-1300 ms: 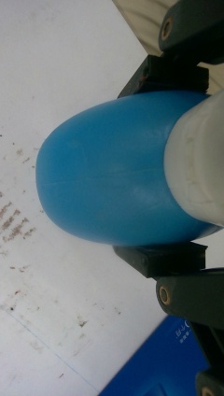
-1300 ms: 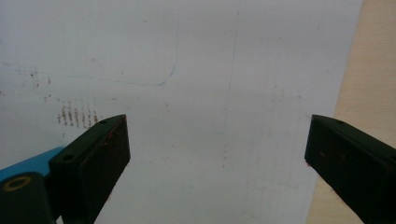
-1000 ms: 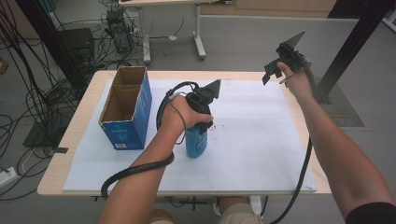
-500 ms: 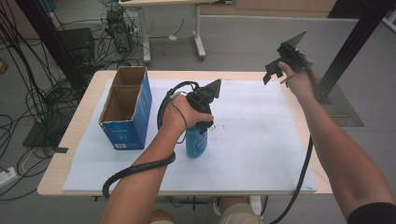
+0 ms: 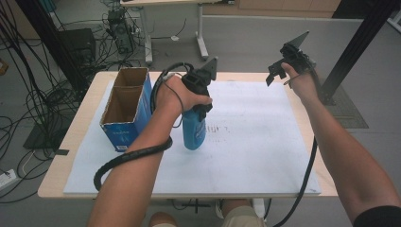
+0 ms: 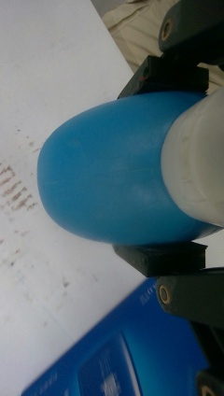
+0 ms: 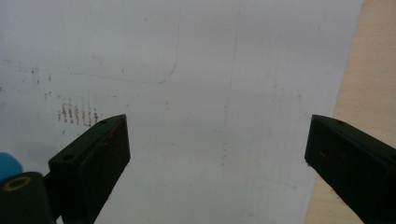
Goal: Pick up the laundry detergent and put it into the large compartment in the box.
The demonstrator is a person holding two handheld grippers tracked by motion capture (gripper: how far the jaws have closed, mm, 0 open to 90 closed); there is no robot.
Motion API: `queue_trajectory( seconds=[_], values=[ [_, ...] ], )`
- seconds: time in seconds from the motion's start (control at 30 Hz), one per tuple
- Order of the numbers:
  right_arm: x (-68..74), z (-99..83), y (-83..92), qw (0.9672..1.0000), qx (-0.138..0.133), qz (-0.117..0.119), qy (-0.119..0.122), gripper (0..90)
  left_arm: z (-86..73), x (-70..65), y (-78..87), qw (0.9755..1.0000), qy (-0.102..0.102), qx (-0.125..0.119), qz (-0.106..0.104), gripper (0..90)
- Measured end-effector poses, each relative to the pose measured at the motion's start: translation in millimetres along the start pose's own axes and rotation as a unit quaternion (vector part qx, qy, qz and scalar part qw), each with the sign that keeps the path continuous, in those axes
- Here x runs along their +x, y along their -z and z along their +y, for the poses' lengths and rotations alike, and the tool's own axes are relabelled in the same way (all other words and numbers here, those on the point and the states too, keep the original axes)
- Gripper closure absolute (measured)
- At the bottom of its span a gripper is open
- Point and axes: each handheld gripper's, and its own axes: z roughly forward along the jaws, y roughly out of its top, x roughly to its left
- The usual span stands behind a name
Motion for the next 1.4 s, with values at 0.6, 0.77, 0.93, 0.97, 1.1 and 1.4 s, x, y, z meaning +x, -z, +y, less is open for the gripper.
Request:
queue_trajectory(
  seconds=[0.6,0.77,0.93,0.97,1.1,1.4],
  values=[
    [14.7,0.4,6.6,0.9998,-0.003,-0.005,0.019,6.5,-35.8,52.2,188.8,0.9897,0.125,-0.065,0.027,37.0],
    [20.9,2.8,5.4,0.9997,0.001,-0.006,0.022,6.5,-51.1,66.7,217.3,0.9828,0.162,-0.075,0.046,37.1],
    [26.9,3.8,4.6,0.9996,0.002,-0.006,0.029,6.5,-66.6,82.4,236.2,0.976,0.194,-0.082,0.057,37.1],
    [30.1,4.1,4.4,0.9995,0.001,-0.008,0.03,6.5,-73.2,89.7,241.8,0.9733,0.206,-0.083,0.059,37.1],
    [34.2,4.0,4.7,0.9993,-0.001,-0.01,0.036,6.5,-85.0,104.3,246.8,0.9673,0.231,-0.082,0.065,37.2],
    [37.1,2.8,5.5,0.9992,-0.002,-0.01,0.038,6.5,-103.0,128.9,238.8,0.9585,0.265,-0.082,0.064,37.2]
  ],
)
